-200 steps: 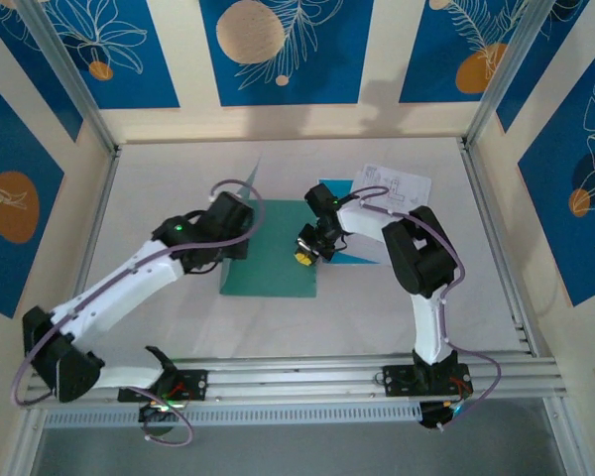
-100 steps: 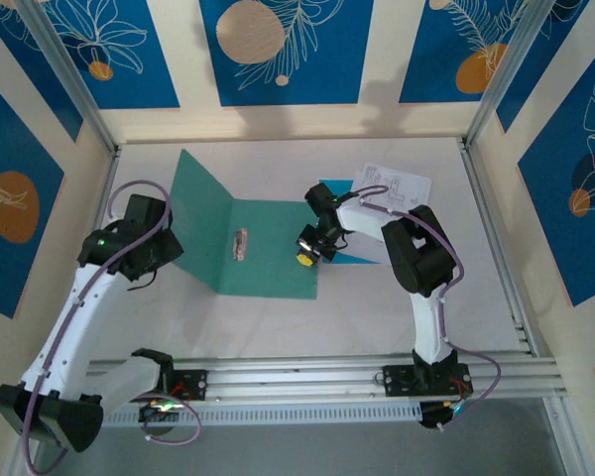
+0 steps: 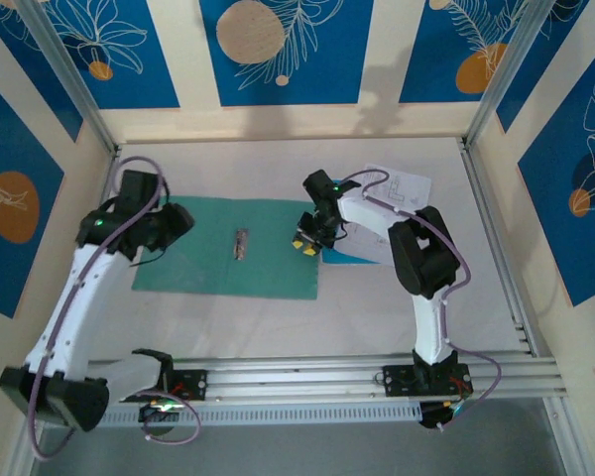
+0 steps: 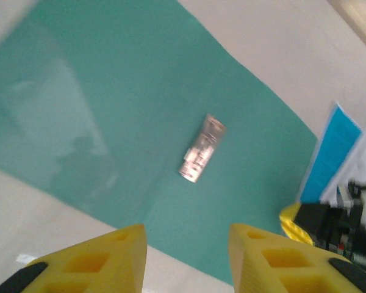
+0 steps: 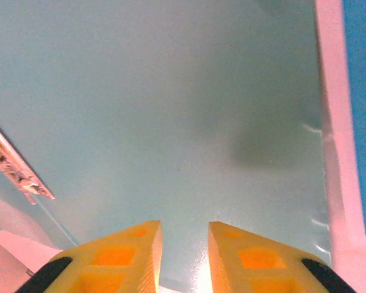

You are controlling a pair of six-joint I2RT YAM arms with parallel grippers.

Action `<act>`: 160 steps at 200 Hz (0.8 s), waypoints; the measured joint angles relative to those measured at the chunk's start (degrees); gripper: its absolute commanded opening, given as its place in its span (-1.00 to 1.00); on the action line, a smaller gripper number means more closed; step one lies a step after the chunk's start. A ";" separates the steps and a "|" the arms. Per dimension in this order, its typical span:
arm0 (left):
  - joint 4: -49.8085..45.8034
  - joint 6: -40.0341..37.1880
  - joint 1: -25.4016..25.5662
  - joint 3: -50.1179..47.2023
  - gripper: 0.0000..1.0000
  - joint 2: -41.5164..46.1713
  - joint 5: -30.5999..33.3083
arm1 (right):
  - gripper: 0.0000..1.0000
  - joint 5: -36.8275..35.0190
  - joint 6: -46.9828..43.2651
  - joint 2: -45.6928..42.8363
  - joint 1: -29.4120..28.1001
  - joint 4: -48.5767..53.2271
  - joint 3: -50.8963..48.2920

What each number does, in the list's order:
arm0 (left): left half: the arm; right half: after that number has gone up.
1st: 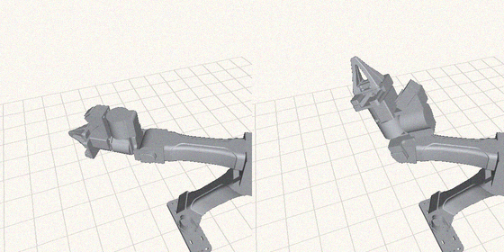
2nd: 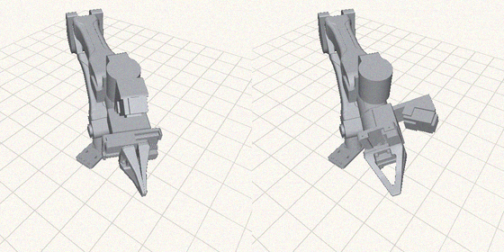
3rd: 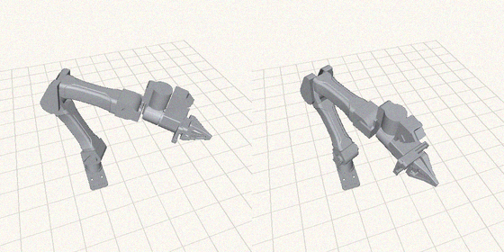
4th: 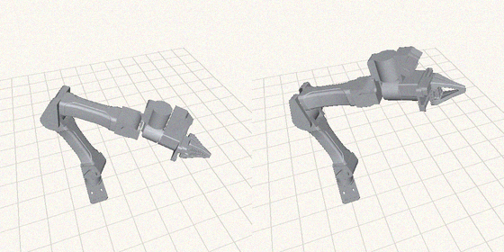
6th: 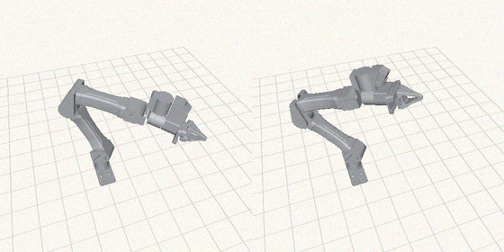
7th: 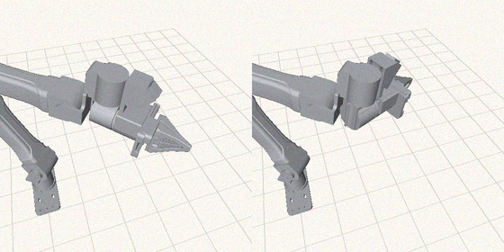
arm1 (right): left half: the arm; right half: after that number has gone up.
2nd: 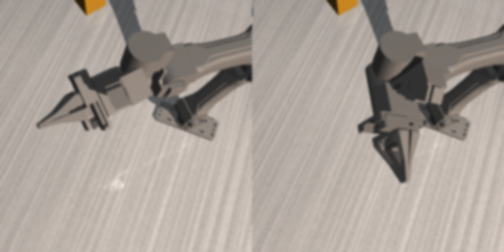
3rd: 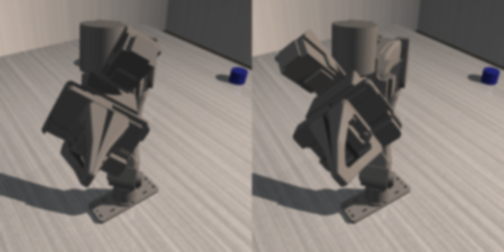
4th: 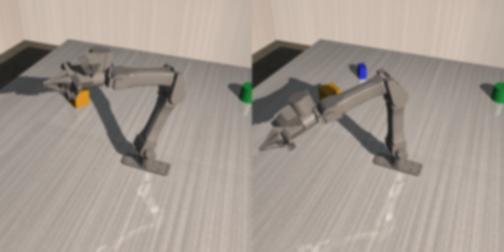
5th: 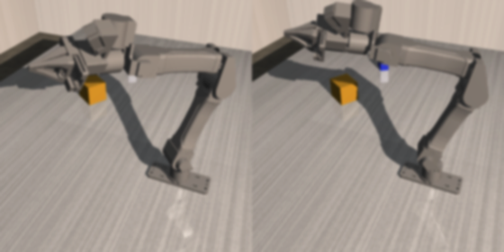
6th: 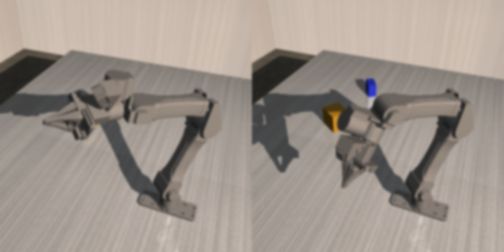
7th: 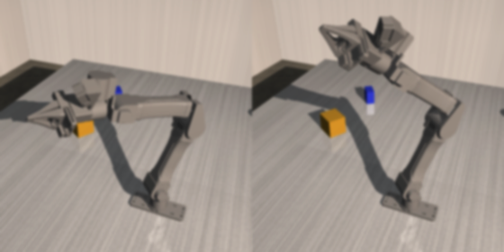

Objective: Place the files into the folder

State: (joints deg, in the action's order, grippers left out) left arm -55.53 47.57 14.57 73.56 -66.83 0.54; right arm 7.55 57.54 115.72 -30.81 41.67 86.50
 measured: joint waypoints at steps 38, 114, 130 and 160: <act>7.82 -2.05 10.84 -0.44 -0.67 -12.11 -5.60 | -0.42 -1.53 -1.84 -7.02 4.07 0.31 -1.81; 14.91 -6.43 18.45 4.17 -0.81 -39.36 -11.85 | -0.53 -1.77 -1.51 -7.34 7.45 0.04 -10.19; 15.43 -7.56 18.93 5.44 -0.83 -42.88 -11.91 | -0.55 -1.90 -1.55 -5.84 7.37 -0.02 -10.40; 15.69 -8.81 20.31 6.16 -0.85 -47.01 -11.41 | -0.58 -2.93 -1.84 -3.82 7.48 0.00 -11.04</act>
State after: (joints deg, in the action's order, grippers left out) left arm -39.83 38.76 34.87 79.72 -113.84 -10.87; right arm 4.62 55.70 111.90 -23.33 41.67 75.46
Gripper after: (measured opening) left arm 0.077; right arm 0.215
